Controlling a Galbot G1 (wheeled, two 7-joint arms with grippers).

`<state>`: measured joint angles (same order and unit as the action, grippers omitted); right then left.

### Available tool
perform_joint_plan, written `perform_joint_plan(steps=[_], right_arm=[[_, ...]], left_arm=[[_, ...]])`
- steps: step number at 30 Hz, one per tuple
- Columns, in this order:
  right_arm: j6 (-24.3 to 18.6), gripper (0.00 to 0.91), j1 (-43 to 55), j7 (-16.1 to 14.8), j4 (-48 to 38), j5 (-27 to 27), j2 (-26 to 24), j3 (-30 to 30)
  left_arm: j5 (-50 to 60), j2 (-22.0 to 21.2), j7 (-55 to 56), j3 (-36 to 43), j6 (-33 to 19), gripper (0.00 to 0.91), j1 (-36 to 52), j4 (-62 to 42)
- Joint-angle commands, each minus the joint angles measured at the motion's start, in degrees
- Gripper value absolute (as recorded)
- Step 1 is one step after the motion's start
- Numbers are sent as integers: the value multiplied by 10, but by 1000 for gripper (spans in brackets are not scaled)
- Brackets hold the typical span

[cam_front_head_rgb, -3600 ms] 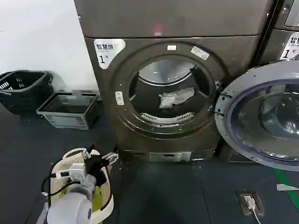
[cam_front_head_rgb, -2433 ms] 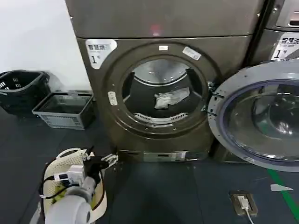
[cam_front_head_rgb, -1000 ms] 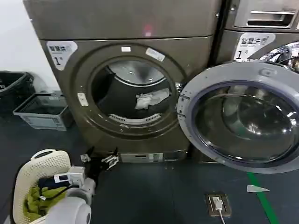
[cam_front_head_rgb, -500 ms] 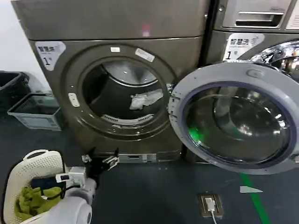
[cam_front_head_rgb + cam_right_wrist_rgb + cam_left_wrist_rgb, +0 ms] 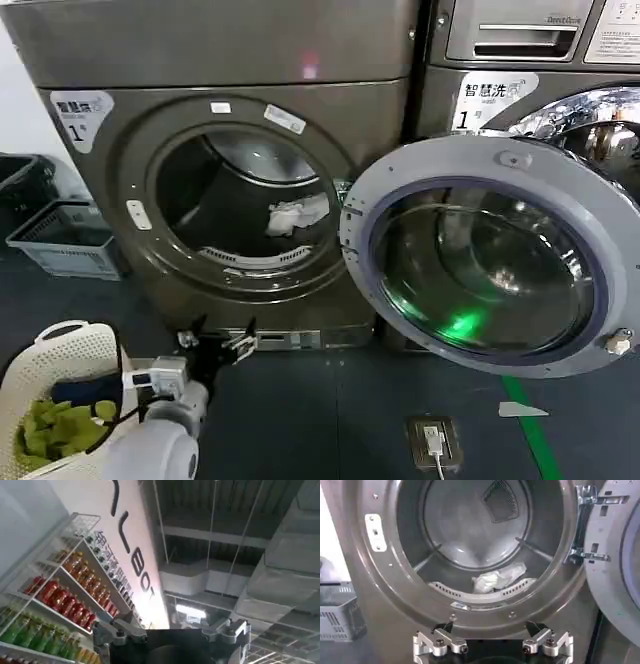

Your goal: Grasp the clothes from the dryer.

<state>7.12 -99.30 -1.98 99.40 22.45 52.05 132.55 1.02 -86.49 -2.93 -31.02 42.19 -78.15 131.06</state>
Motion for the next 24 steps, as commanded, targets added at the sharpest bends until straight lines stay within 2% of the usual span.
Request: perform_joint_plan(steps=[1, 24], right_arm=[[0, 907, 0, 6, 0, 7, 1, 0], [5, 907, 5, 0, 4, 8, -1, -4]], left_arm=[[0, 0, 0, 0, 28, 907, 1, -1], [1, 0, 0, 2, 28, 907, 2, -3]])
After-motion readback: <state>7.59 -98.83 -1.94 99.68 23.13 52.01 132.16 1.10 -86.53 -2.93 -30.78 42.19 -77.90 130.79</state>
